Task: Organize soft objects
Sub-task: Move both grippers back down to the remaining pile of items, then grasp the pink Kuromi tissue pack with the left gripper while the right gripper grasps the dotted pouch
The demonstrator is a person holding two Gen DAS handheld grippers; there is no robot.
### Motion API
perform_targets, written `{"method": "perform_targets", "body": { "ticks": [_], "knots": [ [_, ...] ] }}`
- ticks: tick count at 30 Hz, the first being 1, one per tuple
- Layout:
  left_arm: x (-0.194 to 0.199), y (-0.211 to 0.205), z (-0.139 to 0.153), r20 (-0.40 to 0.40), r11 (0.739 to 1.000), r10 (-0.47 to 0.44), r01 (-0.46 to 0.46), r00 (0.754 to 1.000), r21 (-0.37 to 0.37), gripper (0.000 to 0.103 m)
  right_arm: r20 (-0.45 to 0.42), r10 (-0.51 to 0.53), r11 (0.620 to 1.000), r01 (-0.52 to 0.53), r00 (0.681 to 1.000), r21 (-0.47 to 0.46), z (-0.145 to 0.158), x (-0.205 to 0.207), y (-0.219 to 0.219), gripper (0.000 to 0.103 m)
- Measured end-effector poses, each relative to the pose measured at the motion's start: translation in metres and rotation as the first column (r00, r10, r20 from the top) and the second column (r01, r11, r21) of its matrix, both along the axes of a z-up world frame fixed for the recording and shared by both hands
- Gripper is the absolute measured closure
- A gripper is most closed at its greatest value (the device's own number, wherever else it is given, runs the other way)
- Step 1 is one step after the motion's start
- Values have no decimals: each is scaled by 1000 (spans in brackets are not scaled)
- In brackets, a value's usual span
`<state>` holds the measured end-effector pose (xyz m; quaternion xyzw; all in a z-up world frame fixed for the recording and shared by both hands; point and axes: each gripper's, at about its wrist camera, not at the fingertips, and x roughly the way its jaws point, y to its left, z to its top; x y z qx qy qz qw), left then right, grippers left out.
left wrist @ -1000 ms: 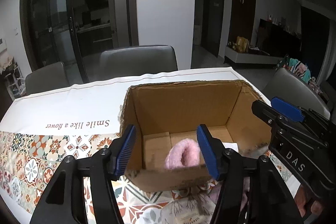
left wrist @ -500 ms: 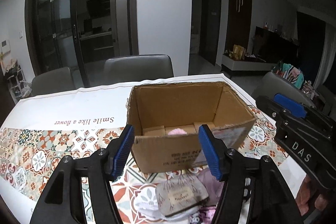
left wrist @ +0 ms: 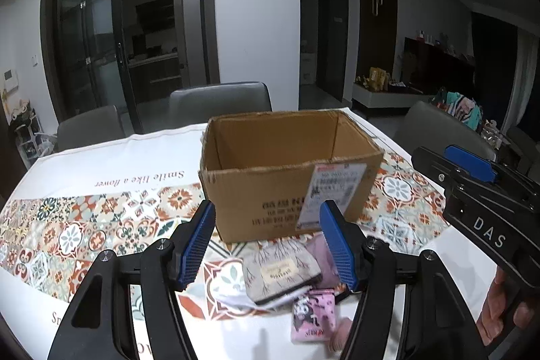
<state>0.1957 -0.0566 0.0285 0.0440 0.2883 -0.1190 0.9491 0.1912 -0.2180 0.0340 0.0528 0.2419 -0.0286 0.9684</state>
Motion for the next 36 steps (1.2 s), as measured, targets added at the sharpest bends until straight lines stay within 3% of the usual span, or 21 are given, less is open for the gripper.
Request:
{"method": "perform_targets", "body": {
  "ticks": [14, 21, 36],
  "knots": [
    [-23, -10, -30, -63, 1000, -26, 26, 998, 5, 40, -69, -2, 1000, 3, 998, 22, -30, -25, -13, 53],
    [-28, -11, -46, -103, 999, -29, 30, 994, 10, 40, -106, 7, 1000, -5, 994, 16, -47, -33, -12, 48],
    [-29, -22, -81, -249, 997, -70, 72, 966, -1, 40, -195, 10, 999, -2, 981, 41, -80, -33, -24, 43]
  ]
}}
